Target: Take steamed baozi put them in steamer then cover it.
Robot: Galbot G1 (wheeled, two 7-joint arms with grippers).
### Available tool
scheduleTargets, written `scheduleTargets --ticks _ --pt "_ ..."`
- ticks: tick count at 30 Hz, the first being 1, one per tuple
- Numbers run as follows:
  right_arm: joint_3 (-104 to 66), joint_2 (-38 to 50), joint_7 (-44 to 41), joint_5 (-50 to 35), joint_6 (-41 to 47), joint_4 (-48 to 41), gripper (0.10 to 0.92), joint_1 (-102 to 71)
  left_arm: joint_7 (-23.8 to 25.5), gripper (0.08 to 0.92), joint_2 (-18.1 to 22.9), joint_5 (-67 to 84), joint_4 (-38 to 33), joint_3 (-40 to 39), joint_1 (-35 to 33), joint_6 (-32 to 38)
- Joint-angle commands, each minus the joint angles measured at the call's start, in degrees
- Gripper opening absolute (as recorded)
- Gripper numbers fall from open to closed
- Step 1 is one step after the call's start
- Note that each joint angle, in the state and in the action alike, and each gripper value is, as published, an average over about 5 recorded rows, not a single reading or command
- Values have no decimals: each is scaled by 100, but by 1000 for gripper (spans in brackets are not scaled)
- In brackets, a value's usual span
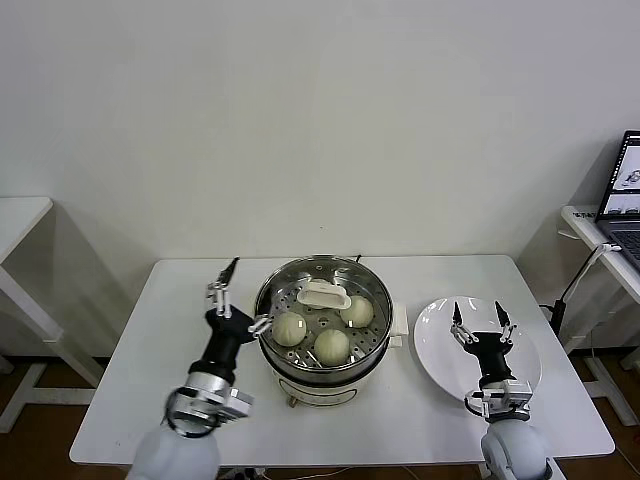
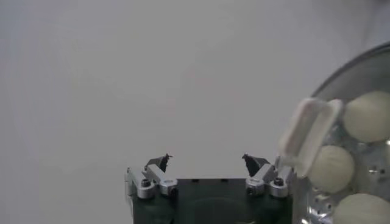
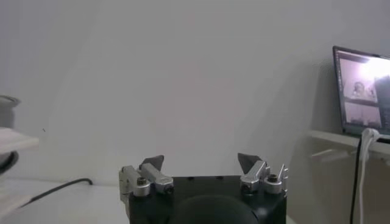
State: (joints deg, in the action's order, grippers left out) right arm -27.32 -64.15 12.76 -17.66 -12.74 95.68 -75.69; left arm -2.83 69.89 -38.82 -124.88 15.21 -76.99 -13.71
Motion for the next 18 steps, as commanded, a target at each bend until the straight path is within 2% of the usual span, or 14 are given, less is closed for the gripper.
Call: scheduleTargets --ticks 1,7,18 --pt "-20 -9 -64 -322 206 246 823 -246 -512 823 379 3587 1678 1998 -414 2714" --pt "-36 -88 -82 -323 186 255 823 -360 -144 823 386 3949 1766 2106 -672 3195" --pt "-35 -181 -171 -327 192 230 823 -369 -35 823 411 3923 1815 2076 -719 3187"
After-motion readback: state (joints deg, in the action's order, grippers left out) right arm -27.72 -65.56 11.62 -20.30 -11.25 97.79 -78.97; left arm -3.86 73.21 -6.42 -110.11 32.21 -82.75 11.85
